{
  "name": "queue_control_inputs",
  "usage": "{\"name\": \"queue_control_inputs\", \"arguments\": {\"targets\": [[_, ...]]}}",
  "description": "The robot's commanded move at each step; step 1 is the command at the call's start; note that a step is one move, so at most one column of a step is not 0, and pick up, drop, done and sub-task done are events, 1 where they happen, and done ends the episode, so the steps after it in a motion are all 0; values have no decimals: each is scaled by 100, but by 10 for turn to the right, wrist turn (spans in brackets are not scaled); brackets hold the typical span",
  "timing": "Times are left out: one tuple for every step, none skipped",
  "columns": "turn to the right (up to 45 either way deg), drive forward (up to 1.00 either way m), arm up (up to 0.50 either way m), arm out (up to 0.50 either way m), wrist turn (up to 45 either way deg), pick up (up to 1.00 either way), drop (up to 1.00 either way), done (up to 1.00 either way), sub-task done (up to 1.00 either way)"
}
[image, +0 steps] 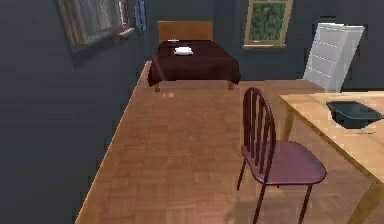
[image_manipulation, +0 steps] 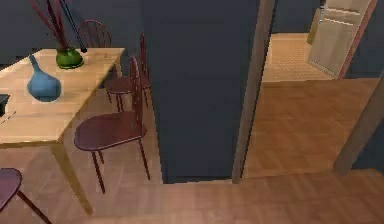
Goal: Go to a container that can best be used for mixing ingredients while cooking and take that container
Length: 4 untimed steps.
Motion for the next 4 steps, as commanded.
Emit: {"name": "queue_control_inputs", "arguments": {"targets": [[300, 0, 0, 0, 0, 0, 0, 0, 0], [0, 20, 0, 0, 0, 0, 0, 0, 0], [450, 0, 0, 0, 0, 0, 0, 0, 0], [0, 50, 0, 0, 0, 0, 0, 0, 0]]}}
